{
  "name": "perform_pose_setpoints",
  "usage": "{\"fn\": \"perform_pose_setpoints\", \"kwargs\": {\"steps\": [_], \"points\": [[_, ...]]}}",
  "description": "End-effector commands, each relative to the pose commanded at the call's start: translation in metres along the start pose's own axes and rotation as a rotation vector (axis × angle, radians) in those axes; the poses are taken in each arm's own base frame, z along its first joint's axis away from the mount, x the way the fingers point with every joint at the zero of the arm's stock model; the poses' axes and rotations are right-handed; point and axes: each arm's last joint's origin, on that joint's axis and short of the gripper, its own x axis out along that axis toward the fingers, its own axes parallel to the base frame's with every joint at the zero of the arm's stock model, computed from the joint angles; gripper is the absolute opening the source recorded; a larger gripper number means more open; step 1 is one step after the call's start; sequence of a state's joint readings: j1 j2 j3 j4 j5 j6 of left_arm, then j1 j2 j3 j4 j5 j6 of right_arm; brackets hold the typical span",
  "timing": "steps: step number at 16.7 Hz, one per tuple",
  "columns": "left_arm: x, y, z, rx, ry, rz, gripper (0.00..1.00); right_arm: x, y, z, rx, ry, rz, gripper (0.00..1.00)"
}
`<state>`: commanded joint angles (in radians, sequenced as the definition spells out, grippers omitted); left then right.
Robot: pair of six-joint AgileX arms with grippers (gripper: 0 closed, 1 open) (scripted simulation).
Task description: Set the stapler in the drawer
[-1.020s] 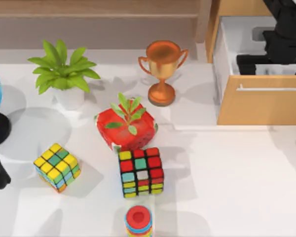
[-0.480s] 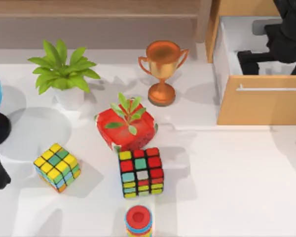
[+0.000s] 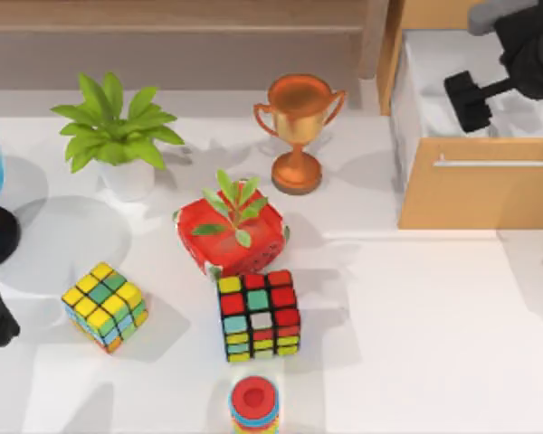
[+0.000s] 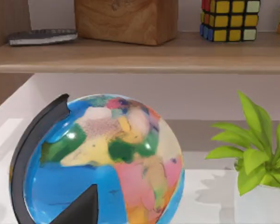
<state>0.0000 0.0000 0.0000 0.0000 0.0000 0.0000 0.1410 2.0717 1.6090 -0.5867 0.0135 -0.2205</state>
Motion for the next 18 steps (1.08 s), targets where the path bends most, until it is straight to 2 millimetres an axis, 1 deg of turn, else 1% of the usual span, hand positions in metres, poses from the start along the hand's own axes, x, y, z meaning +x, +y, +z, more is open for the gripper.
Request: {"fn": "perform_pose_setpoints", "kwargs": {"steps": [3,5,9,14,18], "points": [[0.0,0.0,0.0,0.0,0.0,0.0,1.0,-0.02,0.005,-0.005,-0.136,-0.203,-0.07,1.0],[0.0,0.0,0.0,0.0,0.0,0.0,1.0,-0.031,0.016,-0.01,-0.242,-0.342,-0.12,1.0],[0.0,0.0,0.0,0.0,0.0,0.0,1.0,-0.05,0.045,-0.023,-0.457,-0.613,-0.245,1.0],[0.0,0.0,0.0,0.0,0.0,0.0,1.0,-0.068,0.075,-0.055,-0.662,-0.885,-0.469,1.0],[0.0,0.0,0.0,0.0,0.0,0.0,1.0,-0.075,0.088,-0.089,-0.768,-1.003,-0.676,1.0]]}}
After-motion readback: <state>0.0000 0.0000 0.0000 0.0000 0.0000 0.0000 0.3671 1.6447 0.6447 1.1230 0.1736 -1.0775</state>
